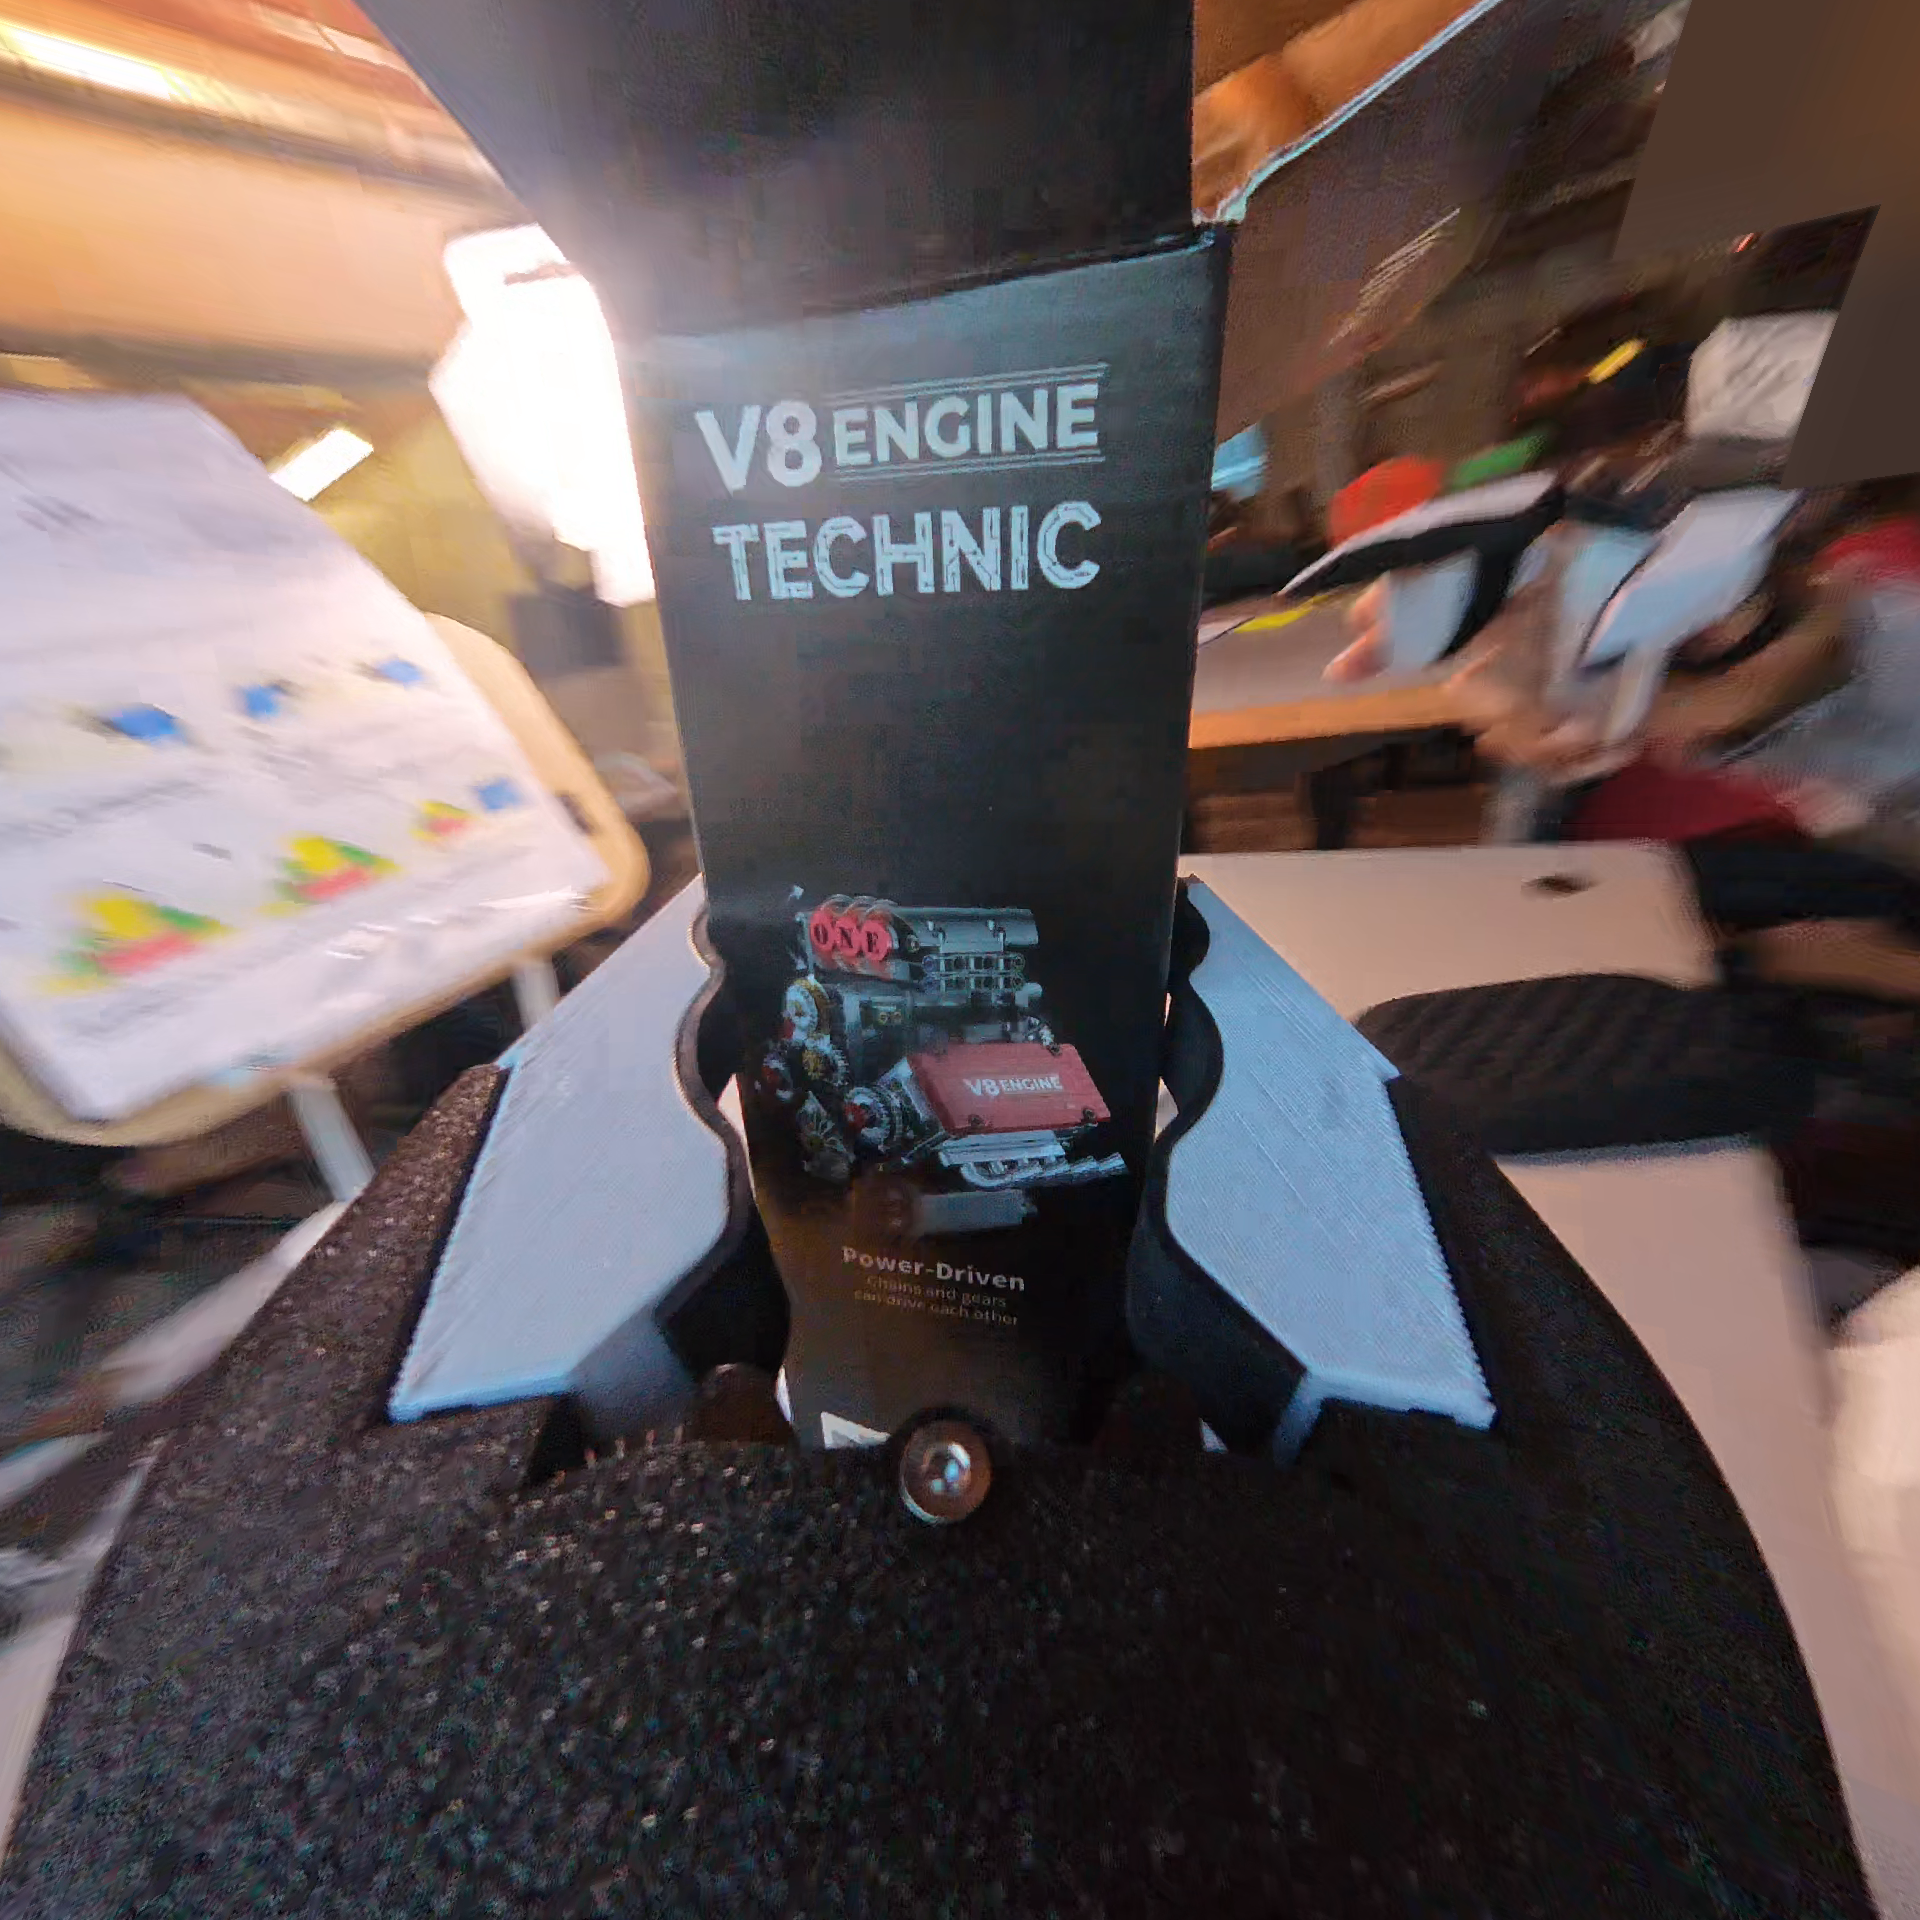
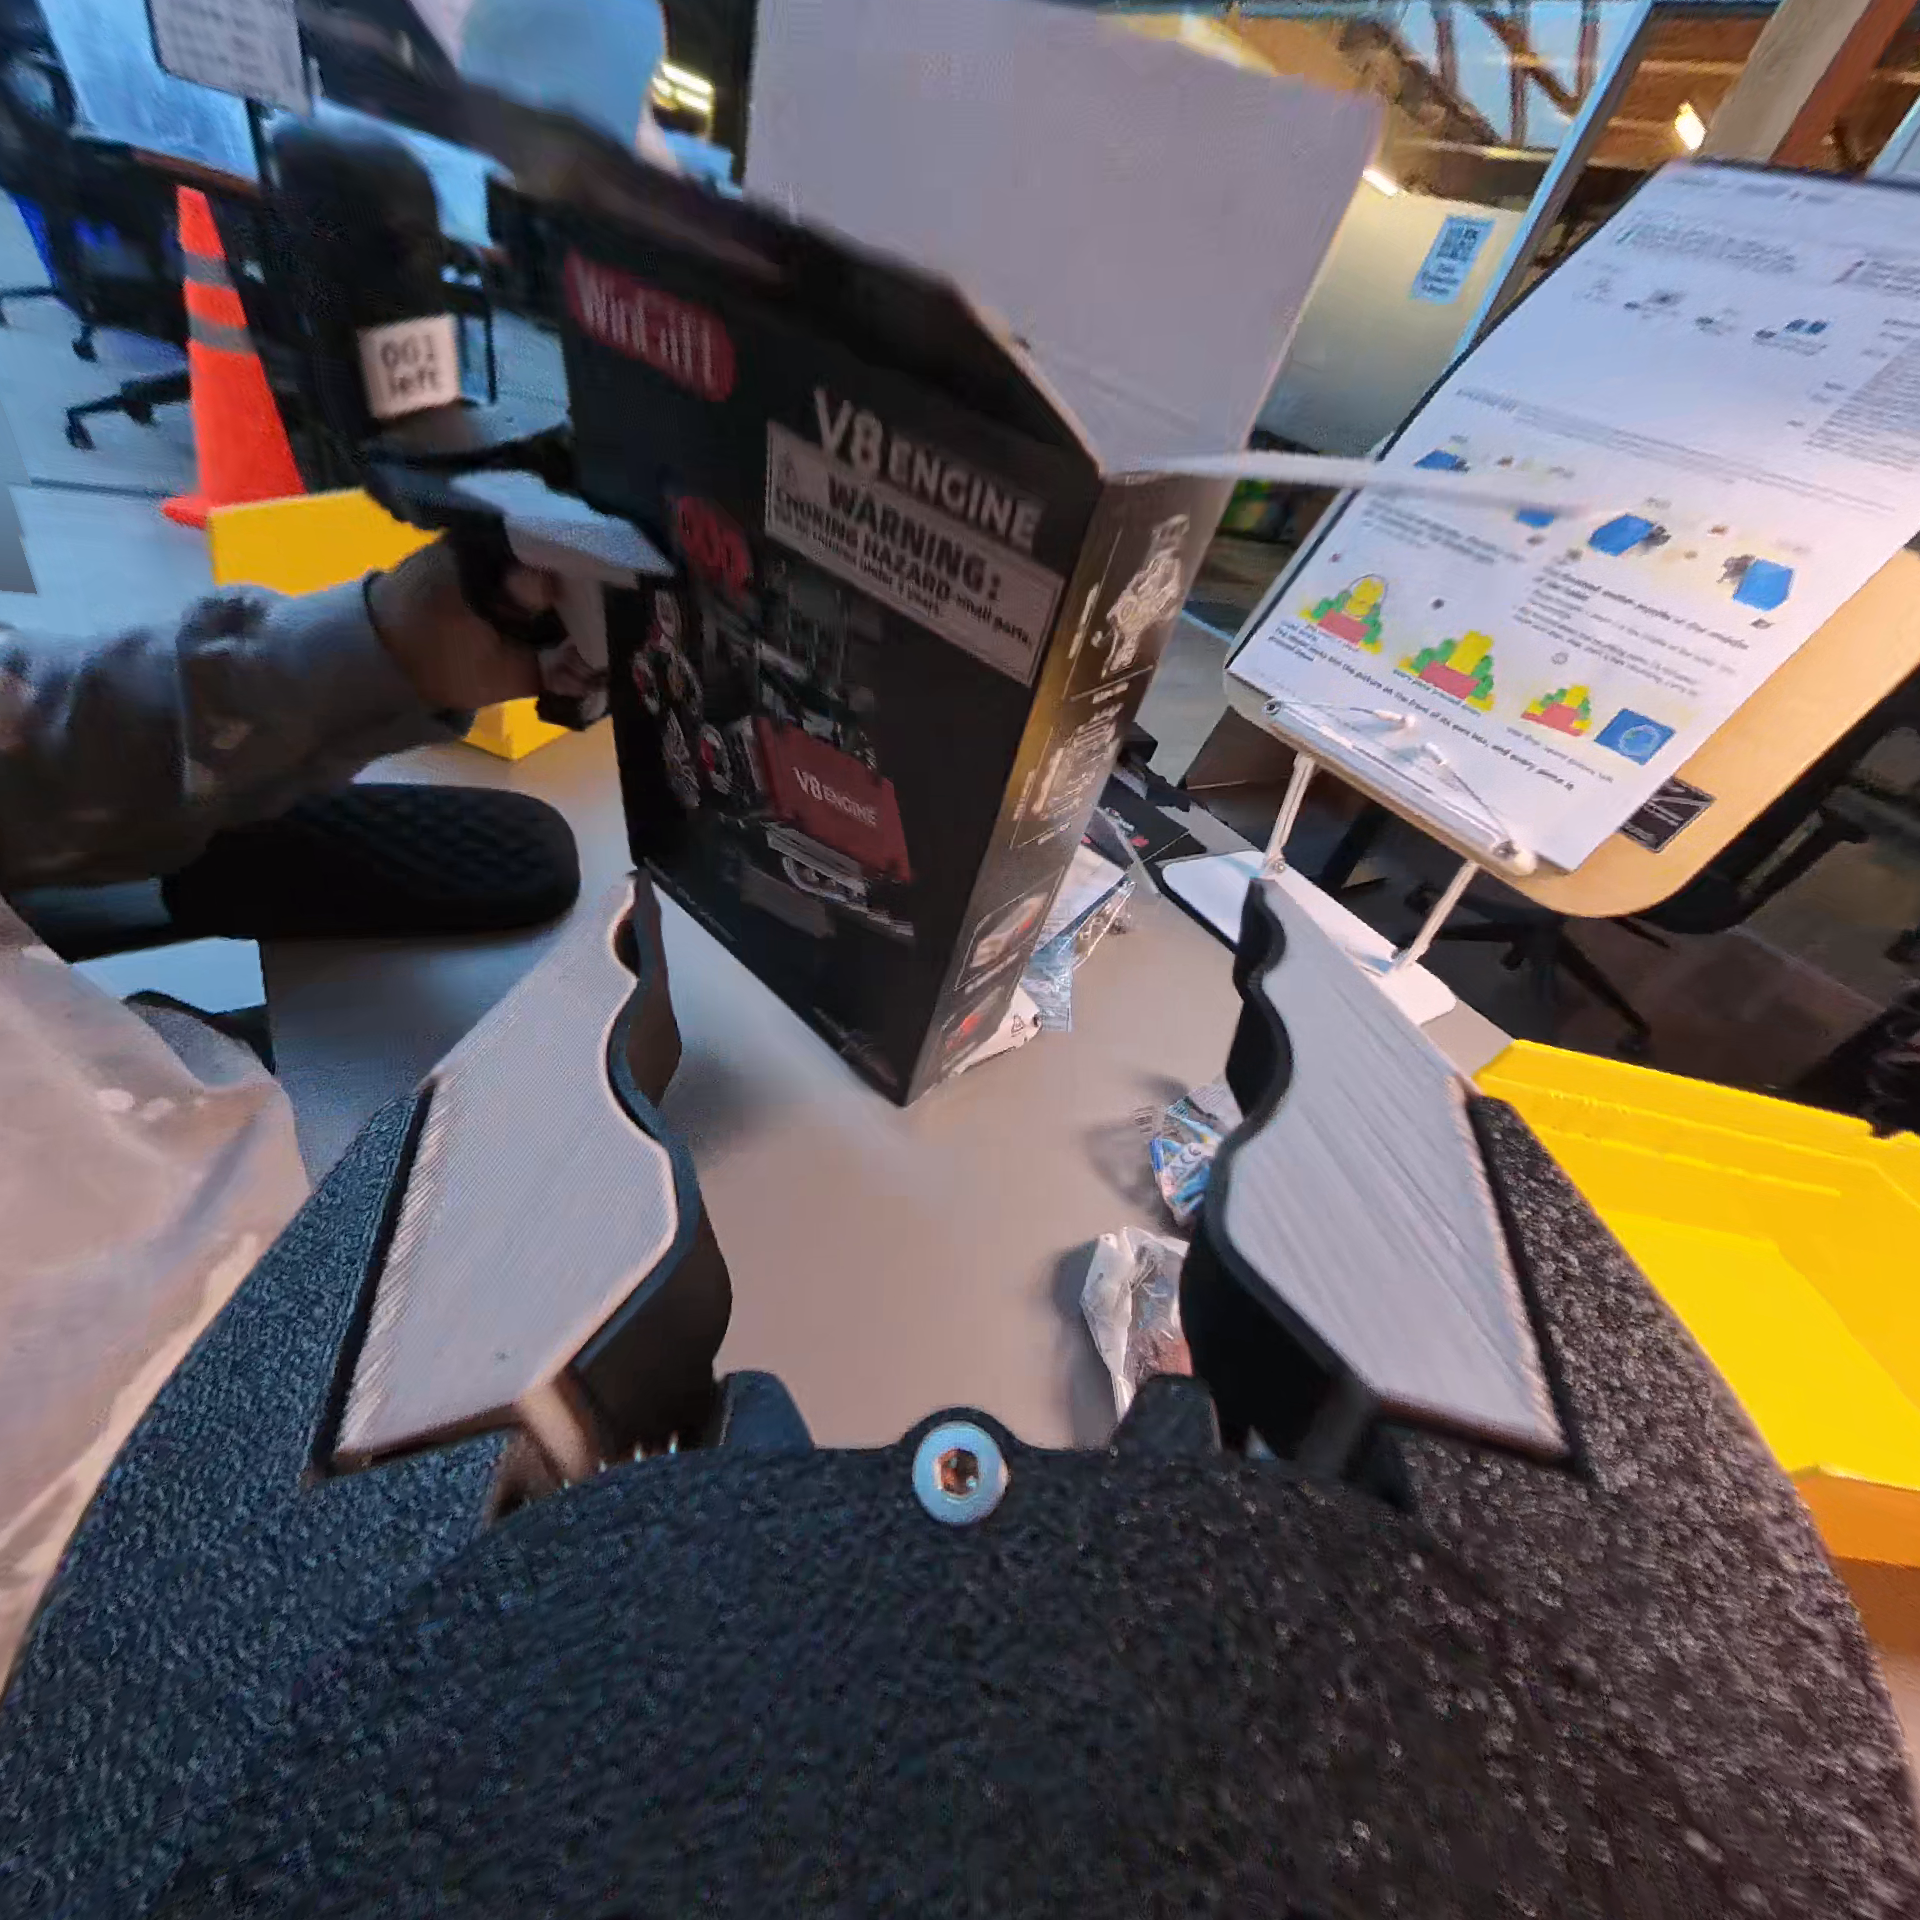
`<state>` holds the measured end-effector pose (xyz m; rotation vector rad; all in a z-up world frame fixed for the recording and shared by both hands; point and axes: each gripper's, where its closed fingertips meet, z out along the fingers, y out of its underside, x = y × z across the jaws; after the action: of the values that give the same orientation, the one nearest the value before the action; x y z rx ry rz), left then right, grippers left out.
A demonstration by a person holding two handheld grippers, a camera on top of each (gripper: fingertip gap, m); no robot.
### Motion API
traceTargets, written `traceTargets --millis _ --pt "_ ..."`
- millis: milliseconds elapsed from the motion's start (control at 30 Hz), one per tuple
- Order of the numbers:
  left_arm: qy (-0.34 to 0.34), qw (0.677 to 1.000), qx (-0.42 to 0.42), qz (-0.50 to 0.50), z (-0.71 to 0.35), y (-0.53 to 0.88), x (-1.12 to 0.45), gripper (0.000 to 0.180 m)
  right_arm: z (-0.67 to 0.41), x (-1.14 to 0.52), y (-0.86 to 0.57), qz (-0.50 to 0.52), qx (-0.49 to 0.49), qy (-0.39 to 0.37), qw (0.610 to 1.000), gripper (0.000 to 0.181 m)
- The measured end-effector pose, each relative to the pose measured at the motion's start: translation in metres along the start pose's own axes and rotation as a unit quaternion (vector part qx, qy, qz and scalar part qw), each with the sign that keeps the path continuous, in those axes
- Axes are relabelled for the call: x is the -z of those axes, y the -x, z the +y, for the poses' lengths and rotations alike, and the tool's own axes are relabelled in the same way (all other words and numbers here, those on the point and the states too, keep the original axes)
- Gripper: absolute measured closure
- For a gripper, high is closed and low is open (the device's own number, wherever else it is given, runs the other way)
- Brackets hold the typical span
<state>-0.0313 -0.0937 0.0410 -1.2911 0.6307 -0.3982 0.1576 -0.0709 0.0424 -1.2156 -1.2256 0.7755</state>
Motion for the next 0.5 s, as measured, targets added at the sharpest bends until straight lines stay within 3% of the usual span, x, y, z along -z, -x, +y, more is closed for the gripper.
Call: traceTargets --millis 100,200,400,500 --pt "-0.014 0.987 0.132 0.095 0.003 -0.014 -0.005 0.099 0.020 -0.026 0.015 -0.055 -0.015 0.027 0.998 0.059" --pt "-0.025 0.967 0.207 0.150 0.012 -0.030 -0.012 0.101 0.032 -0.053 0.029 -0.107 -0.051 0.036 0.992 0.054" --pt "-0.027 0.967 0.207 0.144 0.035 -0.035 -0.015 0.099 0.014 -0.064 -0.001 -0.069 -0.094 -0.032 0.993 0.075" --pt "-0.023 0.977 0.181 0.114 0.037 -0.027 -0.006 0.096 0.013 -0.057 -0.007 -0.030 -0.063 -0.043 0.997 0.083"
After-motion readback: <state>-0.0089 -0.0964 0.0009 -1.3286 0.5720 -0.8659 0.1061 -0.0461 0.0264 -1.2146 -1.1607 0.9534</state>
